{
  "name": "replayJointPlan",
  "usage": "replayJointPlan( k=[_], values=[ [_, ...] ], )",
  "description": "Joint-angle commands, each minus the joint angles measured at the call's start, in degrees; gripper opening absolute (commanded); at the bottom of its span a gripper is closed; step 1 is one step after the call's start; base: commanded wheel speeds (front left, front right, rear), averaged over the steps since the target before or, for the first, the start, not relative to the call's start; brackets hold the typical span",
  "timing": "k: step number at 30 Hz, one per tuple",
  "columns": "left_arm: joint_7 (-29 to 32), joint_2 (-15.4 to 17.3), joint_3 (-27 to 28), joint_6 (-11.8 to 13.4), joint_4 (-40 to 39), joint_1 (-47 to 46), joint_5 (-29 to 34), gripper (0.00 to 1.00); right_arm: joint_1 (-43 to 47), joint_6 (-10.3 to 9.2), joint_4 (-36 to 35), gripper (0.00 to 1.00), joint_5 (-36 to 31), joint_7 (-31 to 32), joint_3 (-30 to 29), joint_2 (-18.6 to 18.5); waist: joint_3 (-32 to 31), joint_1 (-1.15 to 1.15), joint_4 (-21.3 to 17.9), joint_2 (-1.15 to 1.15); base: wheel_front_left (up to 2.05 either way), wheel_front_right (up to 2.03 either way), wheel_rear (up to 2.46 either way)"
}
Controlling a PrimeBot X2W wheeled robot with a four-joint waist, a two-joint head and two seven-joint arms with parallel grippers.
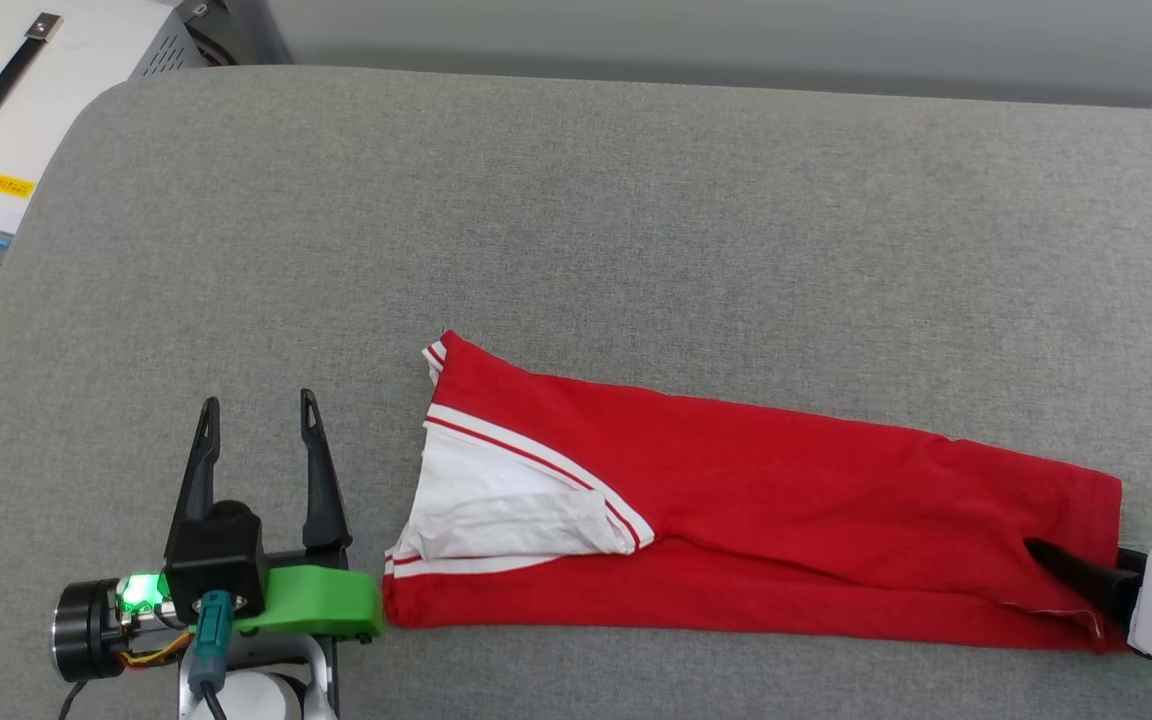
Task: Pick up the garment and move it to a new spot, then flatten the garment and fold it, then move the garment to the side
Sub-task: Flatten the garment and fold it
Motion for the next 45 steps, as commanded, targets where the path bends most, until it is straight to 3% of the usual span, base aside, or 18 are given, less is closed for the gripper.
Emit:
replayJointPlan(
  k=[1, 5, 6, 7, 17, 25, 31, 38, 45],
  values=[
    [-0.3, -1.4, 1.3, -0.8, -0.5, 1.2, 1.5, 1.00, -0.3, -0.03, 0.7, 1.00, 0.3, 0.6, 1.7, 2.0, 0.3, 0.00, 0.2, 0.00, 0.00, 0.00, 0.00],
    [-0.3, -4.6, 4.1, -3.2, -0.2, 3.0, 4.7, 1.00, -0.9, -0.03, 1.5, 1.00, 0.9, 0.9, 3.8, 2.4, 0.1, 0.00, 0.2, 0.00, 0.00, 0.00, 0.00],
    [-0.3, -5.2, 4.7, -4.0, 0.1, 3.4, 5.6, 1.00, -1.2, -0.03, 1.9, 0.29, 0.7, 0.6, 4.1, 2.2, 0.0, 0.00, 0.1, 0.00, 0.00, 0.00, 0.00],
    [-0.3, -5.8, 5.3, -4.7, 0.3, 3.7, 6.4, 1.00, -1.4, -0.03, 2.2, 0.00, 0.5, 0.1, 4.3, 2.0, -0.2, 0.00, 0.0, 0.00, 0.00, 0.00, 0.00],
    [-0.3, -8.9, 9.5, -10.9, 2.5, 5.1, 11.2, 1.00, -3.5, -0.03, 5.5, 0.00, 3.1, -1.4, 1.1, -3.9, -2.1, 0.00, -0.9, 0.00, 0.00, 0.00, 0.00],
    [-0.3, -10.5, 11.6, -14.4, 4.0, 5.6, 13.4, 1.00, -3.7, -0.03, 9.9, 0.00, 3.6, -0.1, -2.0, -9.1, -3.2, 0.00, -1.1, 0.00, 0.00, 0.00, 0.00],
    [-0.3, -11.5, 12.5, -16.2, 5.0, 6.3, 14.8, 1.00, -3.1, -0.03, 0.2, 0.00, 5.9, 4.2, -0.9, -10.1, -4.0, 0.00, -1.2, 0.00, 0.00, 0.00, 0.00],
    [-0.3, -12.7, 13.0, -17.8, 5.6, 6.0, 16.3, 1.00, -4.2, -0.03, -15.1, 0.00, 7.2, 9.2, 0.4, -8.5, -3.5, 0.00, -0.6, 0.00, 0.00, 0.00, 0.00],
    [-0.3, -14.2, 13.3, -19.0, 5.8, 4.5, 17.5, 1.00, -11.6, -0.03, -22.2, 0.00, 1.2, 14.2, 5.0, -0.4, -1.5, 0.00, 0.7, 0.00, 0.00, 0.00, 0.00]
  ],
)
